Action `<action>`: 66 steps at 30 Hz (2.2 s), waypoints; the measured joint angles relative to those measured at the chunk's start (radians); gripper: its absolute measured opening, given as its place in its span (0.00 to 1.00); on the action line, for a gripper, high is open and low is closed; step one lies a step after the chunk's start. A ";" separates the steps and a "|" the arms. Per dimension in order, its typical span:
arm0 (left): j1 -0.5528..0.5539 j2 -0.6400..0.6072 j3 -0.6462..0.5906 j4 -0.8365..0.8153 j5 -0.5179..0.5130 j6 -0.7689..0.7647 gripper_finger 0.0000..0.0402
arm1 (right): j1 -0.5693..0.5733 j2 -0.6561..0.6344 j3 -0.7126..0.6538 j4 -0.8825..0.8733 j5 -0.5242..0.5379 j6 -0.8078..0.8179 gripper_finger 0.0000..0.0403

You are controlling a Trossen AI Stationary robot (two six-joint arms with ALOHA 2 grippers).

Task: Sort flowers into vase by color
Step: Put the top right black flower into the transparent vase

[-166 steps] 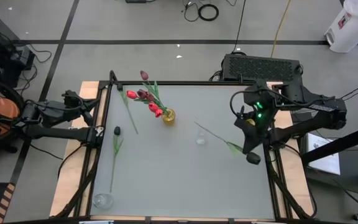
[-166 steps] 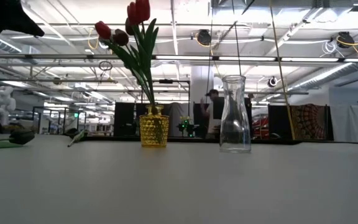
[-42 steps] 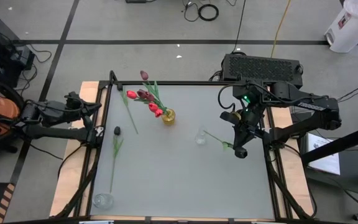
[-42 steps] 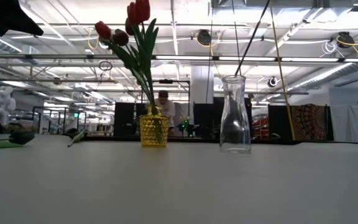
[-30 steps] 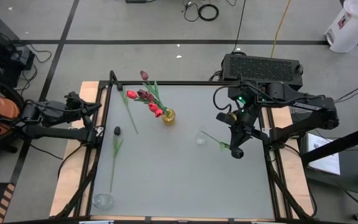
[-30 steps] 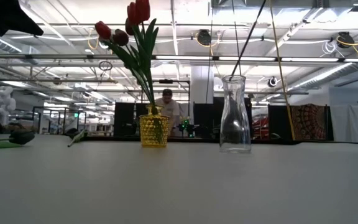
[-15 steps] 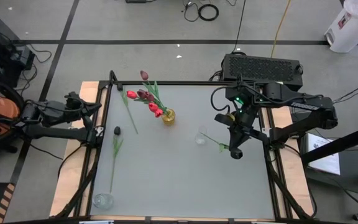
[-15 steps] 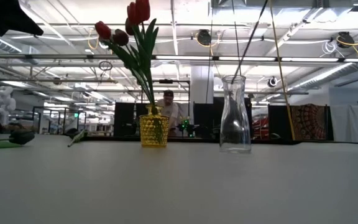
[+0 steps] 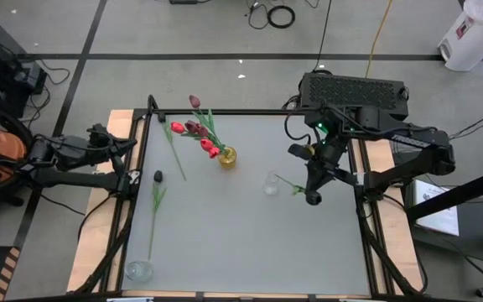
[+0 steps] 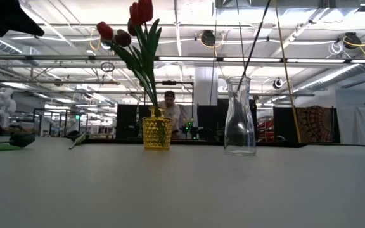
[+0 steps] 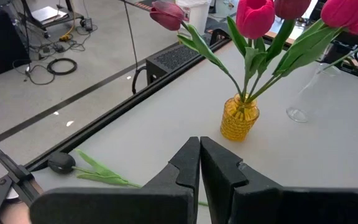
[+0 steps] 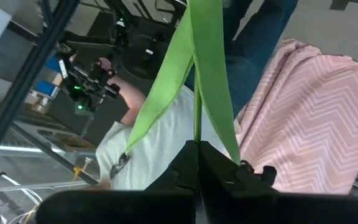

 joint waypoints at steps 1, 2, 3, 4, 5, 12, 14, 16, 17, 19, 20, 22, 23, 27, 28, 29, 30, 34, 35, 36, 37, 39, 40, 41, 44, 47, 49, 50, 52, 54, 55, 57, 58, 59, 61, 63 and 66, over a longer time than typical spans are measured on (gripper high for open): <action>0.000 0.000 0.000 0.000 0.000 0.000 0.05 | -0.005 0.000 0.000 0.000 0.000 0.000 0.00; 0.000 0.000 0.000 0.000 0.000 0.000 0.05 | -0.010 0.000 0.000 0.000 0.000 0.000 0.00; 0.000 0.000 0.000 0.000 0.000 0.000 0.05 | -0.016 0.000 0.000 0.000 -0.001 0.000 0.00; 0.000 0.000 0.000 0.000 0.000 0.001 0.05 | -0.019 0.003 0.000 0.000 -0.001 0.000 0.00; 0.000 0.000 0.000 0.000 0.000 0.001 0.05 | -0.021 0.008 0.000 0.000 -0.006 0.000 0.00; 0.000 0.000 0.000 0.000 0.000 0.001 0.05 | -0.022 0.035 -0.002 0.022 -0.047 -0.008 0.00; 0.000 0.000 0.000 0.000 0.000 0.001 0.05 | -0.022 0.042 -0.002 0.023 -0.050 -0.009 0.00; 0.000 0.000 0.000 0.000 0.000 0.002 0.05 | -0.022 0.046 -0.002 0.023 -0.053 -0.009 0.00; 0.000 0.000 0.000 0.000 0.000 0.002 0.05 | -0.022 0.047 -0.002 0.023 -0.053 -0.009 0.00; 0.000 0.000 0.000 0.000 0.000 0.002 0.05 | -0.022 0.049 -0.002 0.023 -0.056 -0.011 0.00; 0.000 0.000 0.000 0.000 0.000 0.002 0.05 | -0.022 0.051 -0.002 0.023 -0.065 -0.011 0.00; 0.000 0.000 0.000 0.000 0.000 0.002 0.05 | -0.022 0.055 -0.002 0.023 -0.076 -0.011 0.00; 0.000 0.000 0.000 0.000 0.000 0.002 0.05 | -0.022 0.056 -0.002 0.023 -0.076 -0.010 0.00; 0.000 0.000 0.000 0.000 0.000 0.002 0.05 | -0.022 0.062 -0.002 0.022 -0.079 -0.008 0.00; 0.000 0.000 0.000 0.000 0.000 0.002 0.05 | -0.022 0.064 -0.002 0.022 -0.079 -0.008 0.00; 0.000 0.000 0.000 0.000 0.000 0.001 0.05 | -0.022 0.066 -0.002 0.022 -0.077 -0.008 0.00; 0.000 0.000 0.000 0.000 0.000 0.001 0.05 | -0.022 0.068 -0.002 0.022 -0.077 -0.004 0.00; 0.000 0.000 0.000 0.000 0.000 0.002 0.05 | -0.022 0.077 -0.002 0.022 -0.077 -0.006 0.00; 0.000 0.000 0.000 0.000 0.000 0.001 0.05 | -0.022 0.078 -0.002 0.022 -0.077 -0.008 0.00; 0.000 0.000 0.000 0.000 0.000 0.001 0.05 | -0.022 0.080 -0.002 0.023 -0.077 -0.009 0.00; 0.000 0.000 0.000 0.000 0.000 0.001 0.05 | -0.022 0.080 -0.002 0.023 -0.078 -0.010 0.00; 0.000 0.000 0.000 0.000 0.000 0.002 0.05 | -0.022 0.082 -0.002 0.023 -0.077 -0.020 0.00; 0.000 0.000 0.000 0.000 0.000 0.002 0.05 | -0.022 0.082 -0.002 0.023 -0.077 -0.027 0.00; 0.000 0.000 0.000 0.000 0.000 0.002 0.05 | -0.022 0.082 -0.002 0.026 -0.075 -0.033 0.00; 0.000 0.000 0.000 0.000 0.000 0.002 0.05 | -0.027 0.082 -0.002 0.044 -0.071 -0.038 0.00; 0.000 0.000 0.000 0.000 0.000 0.002 0.05 | -0.038 0.082 -0.002 0.056 -0.063 -0.037 0.00; 0.000 0.000 0.000 0.000 0.000 0.001 0.05 | -0.045 0.082 -0.002 0.059 -0.055 -0.038 0.00; 0.000 0.000 0.000 0.000 0.000 0.000 0.05 | -0.049 0.082 -0.002 0.059 -0.041 -0.037 0.00; 0.000 0.000 0.000 0.000 0.000 0.000 0.05 | -0.057 0.082 -0.002 0.059 -0.025 -0.043 0.01; 0.000 0.000 0.000 0.000 0.000 -0.001 0.05 | -0.064 0.082 -0.002 0.059 -0.021 -0.055 0.03; 0.000 0.000 0.000 0.000 0.002 -0.005 0.05 | -0.067 0.082 -0.002 0.059 -0.021 -0.060 0.05; 0.000 0.000 0.000 0.000 0.004 -0.005 0.05 | -0.068 0.082 -0.002 0.059 -0.018 -0.065 0.09; 0.000 0.000 0.000 0.000 0.010 -0.005 0.05 | -0.068 0.082 -0.002 0.059 -0.018 -0.070 0.11; 0.000 0.000 0.000 0.000 0.017 -0.005 0.05 | -0.068 0.082 -0.002 0.059 -0.018 -0.073 0.13; 0.000 0.000 0.000 0.000 0.022 -0.005 0.05 | -0.068 0.082 -0.002 0.058 -0.018 -0.080 0.18; 0.000 0.000 0.000 0.000 0.022 -0.005 0.05 | -0.067 0.082 -0.002 0.058 -0.016 -0.088 0.23; 0.000 0.000 0.000 0.000 0.022 -0.005 0.05 | -0.068 0.082 -0.002 0.058 -0.013 -0.107 0.30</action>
